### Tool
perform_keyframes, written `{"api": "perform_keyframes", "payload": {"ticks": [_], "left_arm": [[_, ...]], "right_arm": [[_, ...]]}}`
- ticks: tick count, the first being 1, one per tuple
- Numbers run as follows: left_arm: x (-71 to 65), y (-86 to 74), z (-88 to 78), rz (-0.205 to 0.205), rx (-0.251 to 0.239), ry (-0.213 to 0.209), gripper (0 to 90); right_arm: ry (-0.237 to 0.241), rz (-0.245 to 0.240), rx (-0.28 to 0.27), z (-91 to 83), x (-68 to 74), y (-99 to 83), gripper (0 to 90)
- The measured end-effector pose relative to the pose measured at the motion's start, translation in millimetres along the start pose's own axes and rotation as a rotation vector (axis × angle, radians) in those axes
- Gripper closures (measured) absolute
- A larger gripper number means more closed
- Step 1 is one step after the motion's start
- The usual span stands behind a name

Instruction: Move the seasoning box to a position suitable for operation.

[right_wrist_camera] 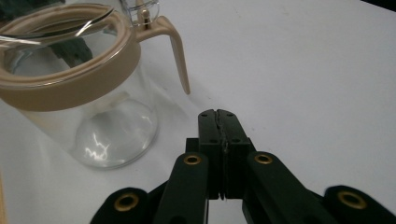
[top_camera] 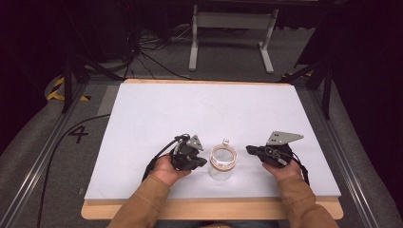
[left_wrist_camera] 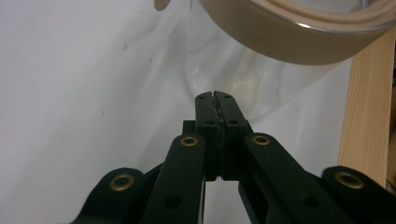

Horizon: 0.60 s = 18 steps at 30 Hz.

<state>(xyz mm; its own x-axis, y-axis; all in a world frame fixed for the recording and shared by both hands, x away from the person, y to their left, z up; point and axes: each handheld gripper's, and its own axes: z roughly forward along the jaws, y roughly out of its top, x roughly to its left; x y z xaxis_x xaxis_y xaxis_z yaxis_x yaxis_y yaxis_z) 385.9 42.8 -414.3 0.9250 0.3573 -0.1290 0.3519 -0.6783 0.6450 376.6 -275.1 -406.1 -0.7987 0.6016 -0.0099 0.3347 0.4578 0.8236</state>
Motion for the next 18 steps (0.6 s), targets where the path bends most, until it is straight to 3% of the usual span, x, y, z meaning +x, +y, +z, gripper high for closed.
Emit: {"api": "perform_keyframes", "payload": {"ticks": [7,18], "left_arm": [[2.1,2.8,1.7,0.002,0.022,-0.006,89.5],[-6.2,9.3,8.5,0.019,0.036,-0.063,89.5]], "right_arm": [[0.007,-0.013,0.002,-3.8,5.8,-2.6,89.3],[0.001,0.001,-0.011,-8.9,4.7,-4.7,88.5]]}}
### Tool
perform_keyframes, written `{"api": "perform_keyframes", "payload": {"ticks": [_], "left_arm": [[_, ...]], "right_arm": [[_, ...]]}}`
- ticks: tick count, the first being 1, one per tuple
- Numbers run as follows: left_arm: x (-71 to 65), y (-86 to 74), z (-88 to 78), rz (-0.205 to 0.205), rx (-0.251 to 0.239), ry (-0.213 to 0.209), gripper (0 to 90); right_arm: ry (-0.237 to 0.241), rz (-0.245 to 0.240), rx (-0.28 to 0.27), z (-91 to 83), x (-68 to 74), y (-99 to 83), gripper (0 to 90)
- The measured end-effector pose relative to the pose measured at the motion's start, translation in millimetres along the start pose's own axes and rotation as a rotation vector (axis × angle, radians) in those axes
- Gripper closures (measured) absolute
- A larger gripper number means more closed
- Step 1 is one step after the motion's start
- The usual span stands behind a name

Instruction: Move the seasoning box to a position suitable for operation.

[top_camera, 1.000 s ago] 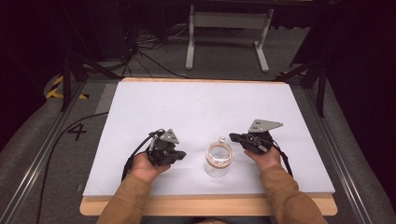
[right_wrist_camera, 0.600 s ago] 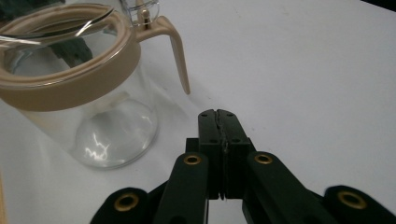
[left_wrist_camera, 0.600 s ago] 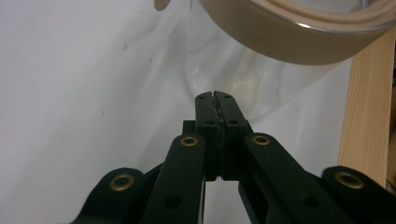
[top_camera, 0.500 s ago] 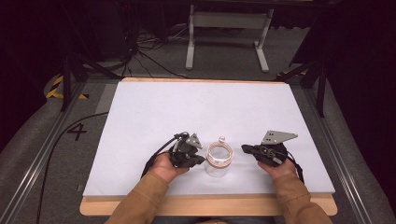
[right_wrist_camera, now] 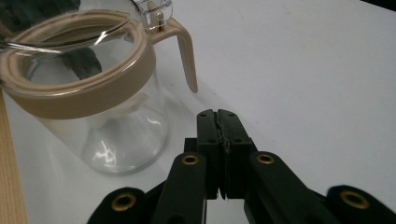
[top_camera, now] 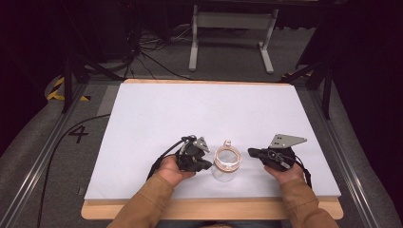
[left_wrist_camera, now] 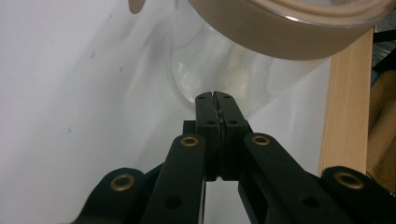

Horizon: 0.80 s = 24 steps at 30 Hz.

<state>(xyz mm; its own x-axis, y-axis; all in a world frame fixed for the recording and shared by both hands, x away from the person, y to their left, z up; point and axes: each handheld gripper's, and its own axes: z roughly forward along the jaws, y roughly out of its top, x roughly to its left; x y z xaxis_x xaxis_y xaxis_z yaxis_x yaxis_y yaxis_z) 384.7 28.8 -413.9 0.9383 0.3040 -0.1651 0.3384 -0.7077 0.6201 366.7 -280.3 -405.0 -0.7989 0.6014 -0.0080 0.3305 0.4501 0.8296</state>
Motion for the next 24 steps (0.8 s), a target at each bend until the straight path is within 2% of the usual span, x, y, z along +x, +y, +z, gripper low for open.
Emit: {"api": "perform_keyframes", "payload": {"ticks": [6,10,12,13,15,16,18,20,24], "left_arm": [[-5.7,4.8,5.0,0.027,0.005,-0.024,89.5],[-2.7,6.4,0.5,0.023,-0.012,-0.036,89.4],[-0.3,8.5,-6.3,0.018,-0.032,0.003,88.8],[-0.3,8.5,-6.3,0.018,-0.032,0.003,88.5],[5.2,12.5,-22.7,-0.025,-0.136,0.061,88.7],[5.2,12.5,-22.7,-0.025,-0.136,0.061,88.8],[8.8,16.3,-33.2,-0.037,-0.198,0.073,88.8],[12.1,21.2,-41.4,-0.048,-0.258,0.068,88.8],[13.8,30.0,-51.6,-0.036,-0.311,0.062,87.4]], "right_arm": [[-0.003,0.008,-0.004,-2.3,-0.7,-1.4,88.6],[-0.007,0.01,0.006,-2.4,-0.4,-3.6,88.7],[-0.012,0.012,0.002,-4.2,0.1,-5.0,88.7],[-0.012,0.012,0.002,-4.2,0.1,-5.0,88.7],[-0.014,0.03,-0.006,-5.0,0.4,-9.2,88.8],[-0.014,0.03,-0.006,-5.0,0.4,-9.2,88.8],[-0.025,0.03,0.002,-4.0,2.1,-12.7,89.0],[-0.03,0.031,0.006,-6.1,5.0,-15.7,89.0],[-0.047,0.044,0.006,-16.7,9.3,-21.9,89.0]]}}
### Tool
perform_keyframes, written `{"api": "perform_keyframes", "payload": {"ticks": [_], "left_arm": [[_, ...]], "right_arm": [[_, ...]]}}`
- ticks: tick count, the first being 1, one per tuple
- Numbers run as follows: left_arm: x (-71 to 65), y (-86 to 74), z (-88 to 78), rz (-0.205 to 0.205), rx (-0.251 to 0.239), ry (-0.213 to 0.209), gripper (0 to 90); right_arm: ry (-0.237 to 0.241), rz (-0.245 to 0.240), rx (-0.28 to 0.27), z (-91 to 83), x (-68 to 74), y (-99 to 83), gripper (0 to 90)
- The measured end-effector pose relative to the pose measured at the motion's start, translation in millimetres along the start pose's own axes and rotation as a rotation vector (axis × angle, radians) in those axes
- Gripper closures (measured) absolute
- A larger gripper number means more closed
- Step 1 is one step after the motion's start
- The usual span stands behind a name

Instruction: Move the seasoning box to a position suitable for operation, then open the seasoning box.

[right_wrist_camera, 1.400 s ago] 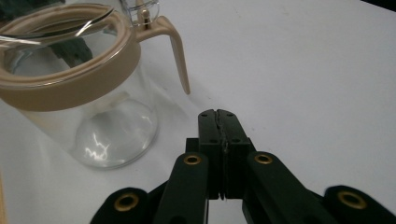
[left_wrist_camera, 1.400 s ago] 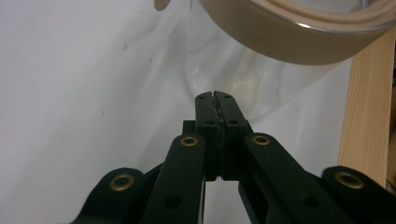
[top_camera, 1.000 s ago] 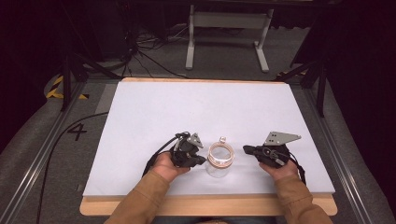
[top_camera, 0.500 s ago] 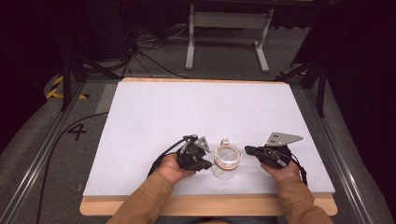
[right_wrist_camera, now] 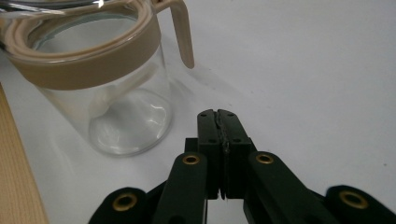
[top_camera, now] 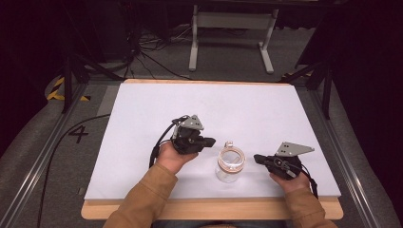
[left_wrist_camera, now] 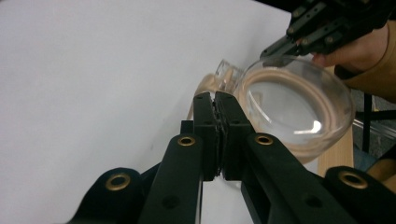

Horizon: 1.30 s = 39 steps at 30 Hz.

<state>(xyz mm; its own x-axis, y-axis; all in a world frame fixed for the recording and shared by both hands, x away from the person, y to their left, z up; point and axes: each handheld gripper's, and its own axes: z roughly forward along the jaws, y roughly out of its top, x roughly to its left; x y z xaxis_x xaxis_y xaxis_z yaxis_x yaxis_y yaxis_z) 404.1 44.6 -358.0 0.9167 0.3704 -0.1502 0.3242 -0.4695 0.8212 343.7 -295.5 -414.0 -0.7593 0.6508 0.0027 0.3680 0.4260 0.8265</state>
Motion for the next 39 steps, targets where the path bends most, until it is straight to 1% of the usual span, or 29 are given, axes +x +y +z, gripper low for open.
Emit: {"api": "perform_keyframes", "payload": {"ticks": [2,3,4,5,6,7,9,10,13,14,15,16,17,19,20,21,22,23,24,25,27,29,31,32,33,36,37,38,39], "left_arm": [[-1.3,4.9,-0.2,0.006,-0.03,0.002,87.5],[-1.3,4.9,-0.2,0.006,-0.03,0.002,87.9],[-2.0,6.3,0.6,0.011,-0.051,0.002,87.9],[-2.0,8.2,0.6,0.016,-0.058,-0.005,88.4],[-2.7,10.2,1.5,0.009,-0.076,-0.013,88.4],[-3.4,11.5,3.0,0.007,-0.106,-0.009,88.3],[-4.9,14.1,7.4,-0.008,-0.144,-0.003,87.8],[-6.3,15.2,9.7,-0.007,-0.144,0.003,87.8],[-9.8,17.1,15.7,0.002,-0.135,-0.008,88.1],[-11.8,18.2,18.5,0.021,-0.121,-0.009,88.1],[-13.0,18.6,21.0,0.027,-0.118,-0.01,88.3],[-13.4,19.0,23.1,0.025,-0.117,-0.017,88.4],[-13.4,19.3,27.0,0.021,-0.124,-0.029,88.4],[-13.6,19.5,29.6,0.012,-0.122,-0.032,88.4],[-14.0,19.5,31.8,0.01,-0.118,-0.032,88.4],[-13.8,19.4,33.3,0.019,-0.117,-0.027,88.4],[-13.7,18.7,35.4,0.025,-0.118,-0.018,88.4],[-11.7,17.0,37.2,0.018,-0.112,-0.02,88.4],[-10.8,16.0,38.3,0.011,-0.119,-0.03,88.3],[-10.3,15.5,38.8,0.01,-0.114,-0.031,88.3],[-9.7,15.1,40.5,0.016,-0.114,-0.031,88.3],[-9.2,14.4,43.3,0.018,-0.109,-0.04,88.2],[-8.0,13.4,46.1,0.011,-0.088,-0.049,87.4],[-8.0,13.4,46.1,0.011,-0.088,-0.049,87.2],[-7.2,13.2,46.2,0.012,-0.078,-0.047,87.2],[-6.3,12.1,47.7,-0.002,-0.082,-0.053,87.2],[-6.1,12.2,47.8,0.001,-0.078,-0.053,87.3],[-6.5,11.9,48.9,0.002,-0.089,-0.054,87.3],[-6.7,11.7,48.9,0.002,-0.088,-0.052,87.4]], "right_arm": [[-0.01,0.008,-0.005,-4.9,0.3,-3.0,89.0],[-0.01,0.008,-0.005,-4.9,0.3,-3.0,89.0],[-0.015,0.02,-0.007,-8.0,0.8,-5.0,89.0],[-0.017,0.024,-0.009,-9.6,1.0,-6.1,89.0],[-0.016,0.03,-0.013,-10.8,1.6,-6.9,89.0],[-0.014,0.033,-0.016,-12.1,2.9,-7.7,89.1],[-0.005,0.021,-0.01,-14.2,6.9,-7.9,89.5],[-0.001,0.016,-0.009,-14.6,9.0,-7.6,89.6],[0.01,0.006,-0.011,-14.8,12.8,-5.5,89.6],[0.016,-0.001,-0.013,-14.4,14.9,-4.0,89.6],[0.022,-0.012,-0.015,-13.4,17.9,-2.7,89.6],[0.036,-0.028,-0.01,-12.1,23.2,-1.2,89.6],[0.044,-0.031,-0.009,-11.7,25.4,-0.8,89.6],[0.055,-0.043,-0.008,-11.1,27.9,-0.1,89.6],[0.084,-0.071,-0.006,-9.2,33.9,2.2,89.6],[0.092,-0.078,-0.004,-8.6,35.8,3.1,89.7],[0.092,-0.078,-0.004,-8.6,35.8,3.1,89.7],[0.114,-0.087,-0.003,-6.9,40.0,5.0,89.6],[0.121,-0.087,-0.007,-6.1,41.6,5.5,89.6],[0.126,-0.097,-0.002,-5.7,43.3,6.3,89.6],[0.129,-0.106,-0.002,-4.8,45.1,6.9,89.6],[0.143,-0.113,-0.001,-4.0,48.0,8.0,89.6],[0.153,-0.119,0.0,-3.6,49.5,8.7,89.6],[0.153,-0.119,0.0,-3.6,49.5,8.7,89.6],[0.165,-0.122,0.0,-3.8,50.5,9.2,89.6],[0.179,-0.127,0.001,-4.2,52.1,10.2,89.7],[0.184,-0.127,0.0,-4.4,53.0,10.7,89.7],[0.188,-0.131,-0.001,-4.5,54.0,11.2,89.7],[0.193,-0.132,0.001,-4.7,55.0,11.7,89.7]]}}
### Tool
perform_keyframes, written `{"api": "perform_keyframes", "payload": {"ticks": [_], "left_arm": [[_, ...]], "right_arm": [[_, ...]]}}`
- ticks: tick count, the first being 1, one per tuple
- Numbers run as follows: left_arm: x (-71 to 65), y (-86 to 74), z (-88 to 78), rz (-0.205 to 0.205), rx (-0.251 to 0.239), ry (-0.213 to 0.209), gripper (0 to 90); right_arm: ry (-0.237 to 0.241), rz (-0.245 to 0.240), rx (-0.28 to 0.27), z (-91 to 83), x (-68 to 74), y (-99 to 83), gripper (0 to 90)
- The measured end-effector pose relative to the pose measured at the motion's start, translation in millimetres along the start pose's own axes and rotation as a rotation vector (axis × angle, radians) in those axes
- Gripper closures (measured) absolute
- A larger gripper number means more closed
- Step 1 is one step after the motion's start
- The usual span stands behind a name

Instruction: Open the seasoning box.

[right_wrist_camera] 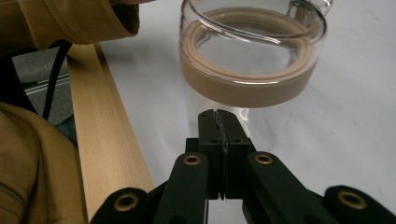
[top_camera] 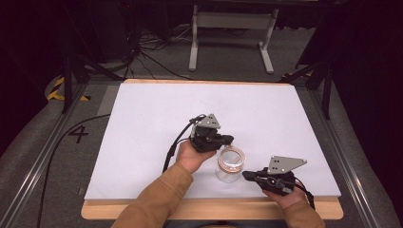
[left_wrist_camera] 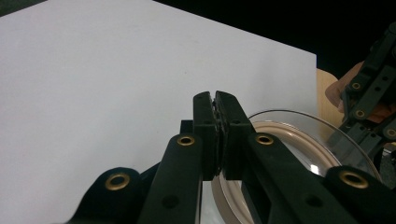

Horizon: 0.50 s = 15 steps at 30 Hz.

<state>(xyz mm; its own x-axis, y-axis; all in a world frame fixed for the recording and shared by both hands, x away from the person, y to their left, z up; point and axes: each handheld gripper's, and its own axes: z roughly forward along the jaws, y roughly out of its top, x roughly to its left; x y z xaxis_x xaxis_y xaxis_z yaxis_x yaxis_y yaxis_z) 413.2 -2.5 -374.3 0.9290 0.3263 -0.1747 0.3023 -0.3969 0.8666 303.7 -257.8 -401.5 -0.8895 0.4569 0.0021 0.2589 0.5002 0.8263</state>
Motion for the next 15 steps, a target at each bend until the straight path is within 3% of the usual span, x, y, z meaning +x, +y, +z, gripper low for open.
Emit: {"api": "perform_keyframes", "payload": {"ticks": [5,11,15], "left_arm": [[0.5,-0.3,-0.4,-0.013,0.0,0.002,88.0],[0.9,-1.3,-1.4,-0.001,-0.012,0.048,88.0],[3.3,-2.0,-1.8,-0.004,-0.02,0.047,88.0]], "right_arm": [[0.012,-0.015,-0.005,1.8,3.7,2.7,89.7],[0.023,-0.031,-0.006,4.4,7.7,4.9,89.7],[0.024,-0.027,-0.009,4.2,7.4,4.7,89.7]]}}
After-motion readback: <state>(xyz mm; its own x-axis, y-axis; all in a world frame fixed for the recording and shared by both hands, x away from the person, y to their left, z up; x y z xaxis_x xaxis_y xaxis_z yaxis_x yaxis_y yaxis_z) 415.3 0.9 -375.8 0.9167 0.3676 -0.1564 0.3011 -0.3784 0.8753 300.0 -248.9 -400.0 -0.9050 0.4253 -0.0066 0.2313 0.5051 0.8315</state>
